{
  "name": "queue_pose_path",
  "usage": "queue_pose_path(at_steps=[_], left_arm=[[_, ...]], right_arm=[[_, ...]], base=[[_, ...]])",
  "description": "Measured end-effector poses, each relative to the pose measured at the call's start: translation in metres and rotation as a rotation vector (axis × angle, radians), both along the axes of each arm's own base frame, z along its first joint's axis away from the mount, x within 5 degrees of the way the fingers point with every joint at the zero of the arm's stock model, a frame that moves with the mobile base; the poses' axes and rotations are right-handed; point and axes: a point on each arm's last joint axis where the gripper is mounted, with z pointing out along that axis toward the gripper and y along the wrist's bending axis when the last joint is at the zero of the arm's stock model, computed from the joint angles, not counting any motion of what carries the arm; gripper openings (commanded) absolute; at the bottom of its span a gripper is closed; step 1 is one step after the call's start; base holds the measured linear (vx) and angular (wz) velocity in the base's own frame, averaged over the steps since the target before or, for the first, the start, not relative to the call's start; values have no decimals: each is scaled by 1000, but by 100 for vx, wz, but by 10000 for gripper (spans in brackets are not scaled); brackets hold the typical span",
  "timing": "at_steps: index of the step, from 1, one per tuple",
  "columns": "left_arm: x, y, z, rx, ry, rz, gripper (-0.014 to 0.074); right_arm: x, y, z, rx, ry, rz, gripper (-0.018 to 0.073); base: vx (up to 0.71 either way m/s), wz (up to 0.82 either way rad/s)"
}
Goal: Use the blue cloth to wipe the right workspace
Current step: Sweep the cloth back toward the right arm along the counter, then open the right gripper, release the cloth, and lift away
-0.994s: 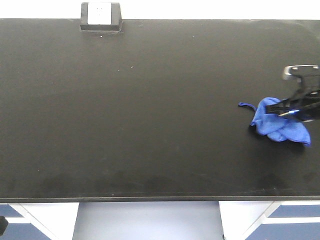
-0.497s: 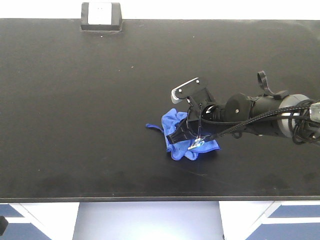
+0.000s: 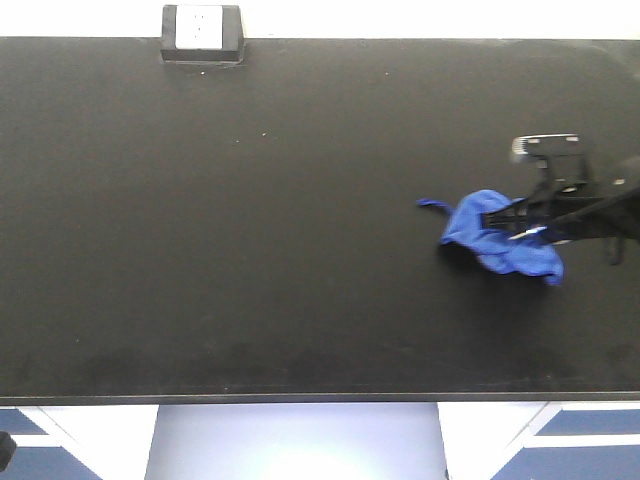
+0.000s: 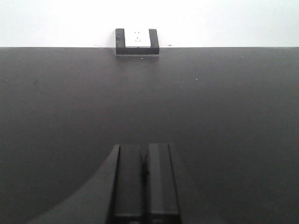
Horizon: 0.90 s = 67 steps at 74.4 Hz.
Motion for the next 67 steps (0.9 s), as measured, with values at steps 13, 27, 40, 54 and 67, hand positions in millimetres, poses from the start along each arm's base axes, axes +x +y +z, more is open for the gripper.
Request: queue_pose_path(at_steps=[13, 27, 40, 54, 67], left_arm=[[0, 0, 0, 0, 0, 0, -6], [0, 0, 0, 0, 0, 0, -6], [0, 0, 0, 0, 0, 0, -6], [0, 0, 0, 0, 0, 0, -6], [0, 0, 0, 0, 0, 0, -6]], right_arm=[[-1, -2, 3, -24, -9, 29, 57], [-2, 1, 11, -25, -25, 45, 227], [-5, 2, 30, -23, -73, 50, 476], [-9, 2, 61, -28, -164, 50, 665], [-19, 4, 89, -17, -224, 63, 661]], base=[[0, 0], [0, 0], [0, 0], [0, 0], [0, 0]])
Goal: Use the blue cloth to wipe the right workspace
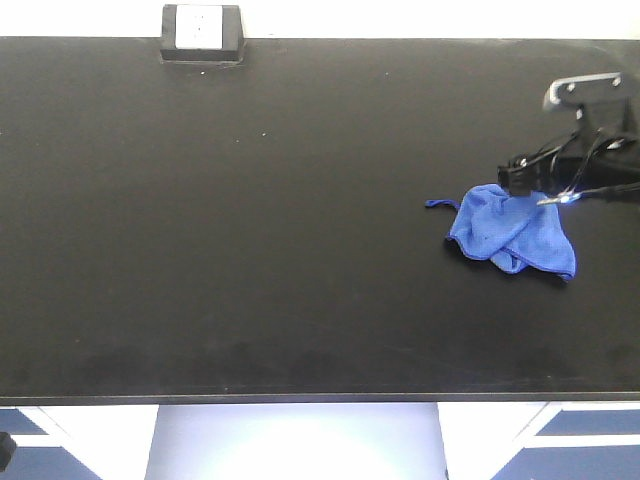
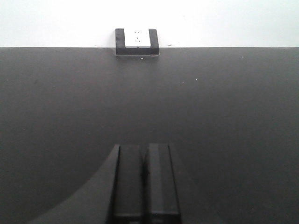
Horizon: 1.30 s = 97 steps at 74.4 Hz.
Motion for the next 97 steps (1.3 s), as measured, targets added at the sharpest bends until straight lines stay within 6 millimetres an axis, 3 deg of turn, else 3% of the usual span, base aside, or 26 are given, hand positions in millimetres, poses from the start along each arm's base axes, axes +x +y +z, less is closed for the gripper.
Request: queue_pose_path(at_steps=[7, 22, 32, 41, 48, 68, 97], left_arm=[[0, 0, 0, 0, 0, 0, -6], [0, 0, 0, 0, 0, 0, -6], [0, 0, 0, 0, 0, 0, -6], [0, 0, 0, 0, 0, 0, -6], [0, 0, 0, 0, 0, 0, -6], [0, 0, 0, 0, 0, 0, -6], [0, 0, 0, 0, 0, 0, -6]], right_arm=[[-10, 2, 20, 11, -31, 21, 616], [-56, 8, 91, 55, -192, 57, 442], [-100, 13, 133, 103, -294, 80, 218], [-133, 17, 151, 134, -319, 109, -17], [-154, 20, 157, 146, -305, 136, -11], [-184, 24, 166, 162, -310, 177, -8], [-194, 25, 170, 166, -329, 189, -8]], base=[[0, 0], [0, 0], [0, 0], [0, 0], [0, 0], [0, 0], [0, 0]])
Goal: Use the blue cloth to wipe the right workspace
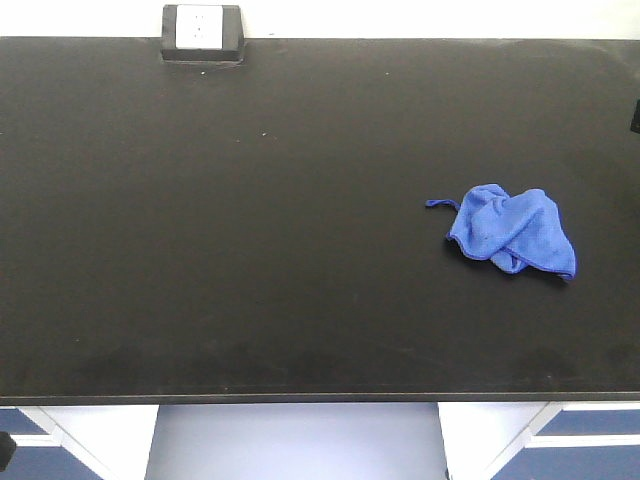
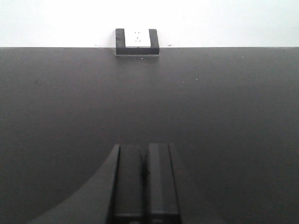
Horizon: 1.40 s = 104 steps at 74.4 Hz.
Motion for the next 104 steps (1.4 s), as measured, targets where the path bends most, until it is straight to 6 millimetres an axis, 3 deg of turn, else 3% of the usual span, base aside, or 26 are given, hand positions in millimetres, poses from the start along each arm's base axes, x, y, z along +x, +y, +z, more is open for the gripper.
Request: queue_pose_path(at_steps=[23, 36, 52, 77, 83, 104], left_arm=[[0, 0, 0, 0, 0, 0, -6], [0, 0, 0, 0, 0, 0, -6], [0, 0, 0, 0, 0, 0, -6], [0, 0, 0, 0, 0, 0, -6], [0, 0, 0, 0, 0, 0, -6], [0, 0, 0, 0, 0, 0, -6]], right_arm=[[-5, -6, -3, -96, -10, -28, -8], [-25, -18, -25, -142, -42, -171, -8], [-50, -27, -82, -110, -183, -294, -8], [-79, -28, -194, -27, -228, -334, -8], [-79, -28, -202, 15, -248, -347, -8], [-79, -28, -201, 75, -272, -364, -8]], base=[[0, 0], [0, 0], [0, 0], [0, 0], [0, 0], [0, 0]])
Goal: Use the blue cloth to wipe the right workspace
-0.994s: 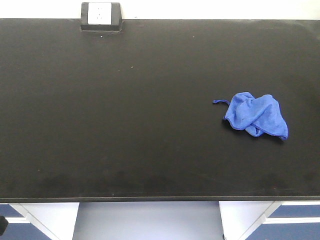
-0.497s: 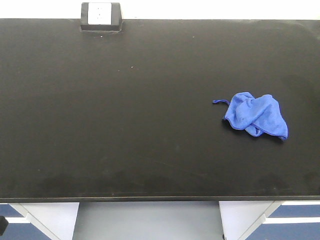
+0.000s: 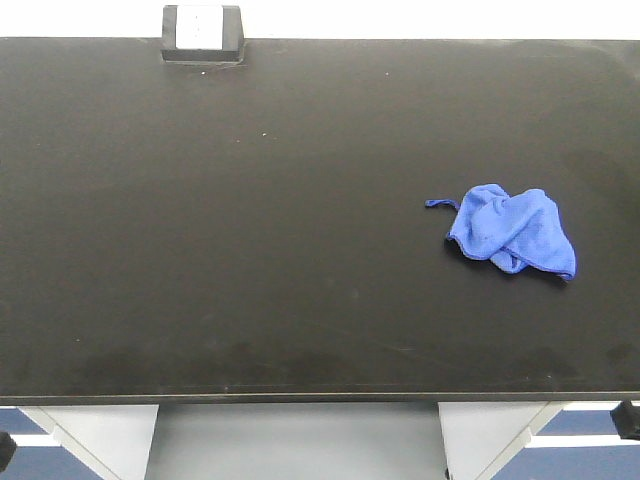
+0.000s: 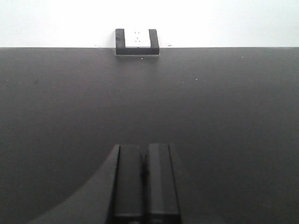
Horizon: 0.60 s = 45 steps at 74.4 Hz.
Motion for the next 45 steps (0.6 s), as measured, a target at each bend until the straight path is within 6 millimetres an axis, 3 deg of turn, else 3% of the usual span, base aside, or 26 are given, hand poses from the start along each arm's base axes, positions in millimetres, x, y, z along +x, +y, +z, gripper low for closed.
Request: queue_pose_path(at_steps=[45], left_arm=[[0, 0, 0, 0, 0, 0, -6]], right_arm=[[0, 0, 0, 0, 0, 0, -8]], base=[[0, 0]])
